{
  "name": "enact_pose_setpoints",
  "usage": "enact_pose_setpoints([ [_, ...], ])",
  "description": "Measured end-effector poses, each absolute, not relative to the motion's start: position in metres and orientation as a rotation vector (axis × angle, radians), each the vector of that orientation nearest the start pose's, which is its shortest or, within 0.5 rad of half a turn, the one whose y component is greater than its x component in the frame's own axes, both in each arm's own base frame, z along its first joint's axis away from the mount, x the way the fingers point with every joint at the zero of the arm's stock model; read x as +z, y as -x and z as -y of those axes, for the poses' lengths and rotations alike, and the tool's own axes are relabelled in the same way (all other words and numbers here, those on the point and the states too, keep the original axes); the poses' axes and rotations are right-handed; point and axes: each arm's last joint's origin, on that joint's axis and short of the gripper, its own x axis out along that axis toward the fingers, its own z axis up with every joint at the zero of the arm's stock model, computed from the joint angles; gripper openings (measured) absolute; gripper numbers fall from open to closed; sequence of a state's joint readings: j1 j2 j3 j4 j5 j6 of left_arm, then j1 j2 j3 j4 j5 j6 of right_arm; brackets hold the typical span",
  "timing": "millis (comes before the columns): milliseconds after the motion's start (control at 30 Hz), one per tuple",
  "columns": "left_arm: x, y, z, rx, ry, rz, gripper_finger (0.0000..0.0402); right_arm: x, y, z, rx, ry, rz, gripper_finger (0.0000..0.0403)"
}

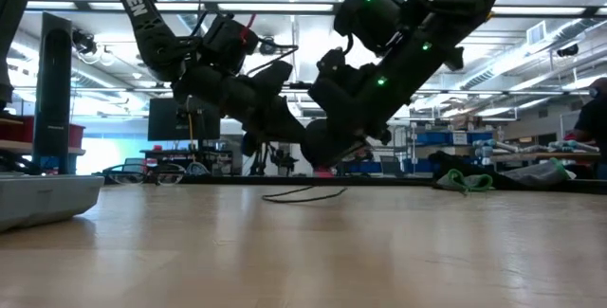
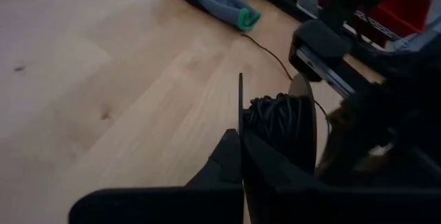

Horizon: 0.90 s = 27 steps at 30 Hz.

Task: Coil cords
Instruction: Coil the black wire onto the black spool

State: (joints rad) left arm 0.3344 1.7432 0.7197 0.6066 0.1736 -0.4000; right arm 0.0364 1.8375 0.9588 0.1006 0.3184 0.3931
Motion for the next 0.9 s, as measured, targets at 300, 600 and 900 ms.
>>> enact_pose_setpoints([
  [300, 0.140, -0.311, -0.105, 0.349, 0.463, -0.439, 0.0000, 0.141, -0.368, 0.001, -0.369, -0.236, -0.628, 0.0032],
  [600, 0.136, -0.309, -0.106, 0.406, 0.452, -0.475, 0.0000, 0.141, -0.369, 0.001, -0.320, -0.247, -0.638, 0.0104],
  [900, 0.134, -0.308, -0.106, 0.428, 0.450, -0.505, 0.0000, 0.185, -0.334, 0.008, -0.421, -0.258, -0.747, 0.0120],
])
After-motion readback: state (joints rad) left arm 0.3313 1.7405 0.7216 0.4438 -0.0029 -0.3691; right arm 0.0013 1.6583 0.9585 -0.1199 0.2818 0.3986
